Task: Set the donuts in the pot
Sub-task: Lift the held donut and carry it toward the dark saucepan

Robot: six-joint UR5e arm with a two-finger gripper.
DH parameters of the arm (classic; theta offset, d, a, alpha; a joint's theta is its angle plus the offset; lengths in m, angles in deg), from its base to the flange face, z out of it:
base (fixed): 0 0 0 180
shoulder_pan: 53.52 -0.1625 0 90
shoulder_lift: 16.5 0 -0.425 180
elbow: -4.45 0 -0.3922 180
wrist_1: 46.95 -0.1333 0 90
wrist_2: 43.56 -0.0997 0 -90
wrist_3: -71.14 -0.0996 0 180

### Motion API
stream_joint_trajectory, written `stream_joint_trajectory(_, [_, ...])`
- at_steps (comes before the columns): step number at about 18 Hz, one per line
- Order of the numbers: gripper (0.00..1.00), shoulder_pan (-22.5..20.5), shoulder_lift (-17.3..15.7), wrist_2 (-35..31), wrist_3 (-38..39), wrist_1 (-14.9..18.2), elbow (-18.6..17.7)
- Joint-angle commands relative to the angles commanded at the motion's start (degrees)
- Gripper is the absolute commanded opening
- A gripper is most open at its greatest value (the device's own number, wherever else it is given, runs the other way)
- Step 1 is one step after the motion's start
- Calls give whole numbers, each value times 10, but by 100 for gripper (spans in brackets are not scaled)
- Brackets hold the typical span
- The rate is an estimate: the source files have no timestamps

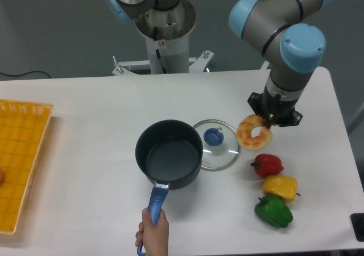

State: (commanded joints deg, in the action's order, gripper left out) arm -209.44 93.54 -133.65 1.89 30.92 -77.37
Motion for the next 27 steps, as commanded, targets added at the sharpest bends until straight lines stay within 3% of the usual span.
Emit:
stream_joint_trajectory(4, [10,1,-9,2,3,14,-1])
stream_joint_trajectory(15, [10,21,-73,47,54,83,-15])
stream_joint_trajectory(27, [10,105,-73,48,185,72,-11])
